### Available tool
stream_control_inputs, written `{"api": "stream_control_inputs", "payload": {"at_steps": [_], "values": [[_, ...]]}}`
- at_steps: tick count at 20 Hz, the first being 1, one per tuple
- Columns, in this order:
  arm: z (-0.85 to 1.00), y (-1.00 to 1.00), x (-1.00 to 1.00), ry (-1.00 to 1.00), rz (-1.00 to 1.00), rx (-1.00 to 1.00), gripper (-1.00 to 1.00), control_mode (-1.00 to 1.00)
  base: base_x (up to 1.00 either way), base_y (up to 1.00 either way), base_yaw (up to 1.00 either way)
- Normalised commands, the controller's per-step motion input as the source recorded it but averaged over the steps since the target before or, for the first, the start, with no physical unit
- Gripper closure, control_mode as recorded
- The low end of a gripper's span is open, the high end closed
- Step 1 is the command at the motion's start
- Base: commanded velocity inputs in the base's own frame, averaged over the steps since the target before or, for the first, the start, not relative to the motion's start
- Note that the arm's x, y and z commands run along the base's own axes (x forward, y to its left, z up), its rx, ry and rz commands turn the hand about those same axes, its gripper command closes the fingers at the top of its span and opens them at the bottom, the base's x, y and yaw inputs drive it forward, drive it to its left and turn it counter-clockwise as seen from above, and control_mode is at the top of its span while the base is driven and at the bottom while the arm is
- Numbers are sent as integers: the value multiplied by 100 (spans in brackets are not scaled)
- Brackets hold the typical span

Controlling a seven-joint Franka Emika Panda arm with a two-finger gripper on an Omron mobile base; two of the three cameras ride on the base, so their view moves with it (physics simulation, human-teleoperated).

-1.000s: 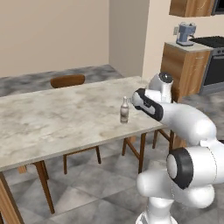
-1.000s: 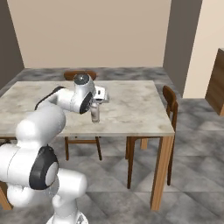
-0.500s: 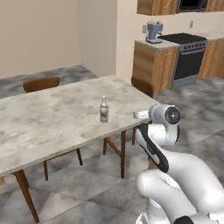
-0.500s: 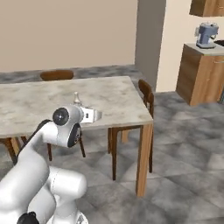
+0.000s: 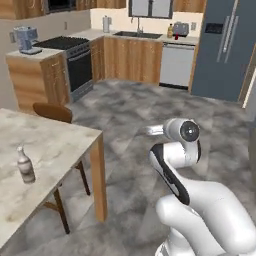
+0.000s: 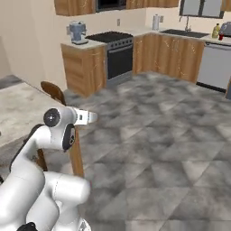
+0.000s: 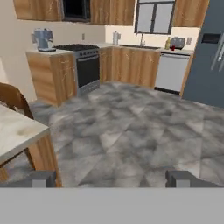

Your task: Move the drinks to the dining counter.

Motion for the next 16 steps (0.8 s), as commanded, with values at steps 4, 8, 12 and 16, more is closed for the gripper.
{"api": "stream_control_inputs", "payload": {"at_steps": [4,8,12,16], "values": [[0,0,0,0,0,0,-100,100,22,-7,-96],[0,0,0,0,0,0,-100,100,92,0,-65],[0,0,0,0,0,0,-100,100,100,3,-39],[0,0,0,0,0,0,-100,100,100,21,-33]]}}
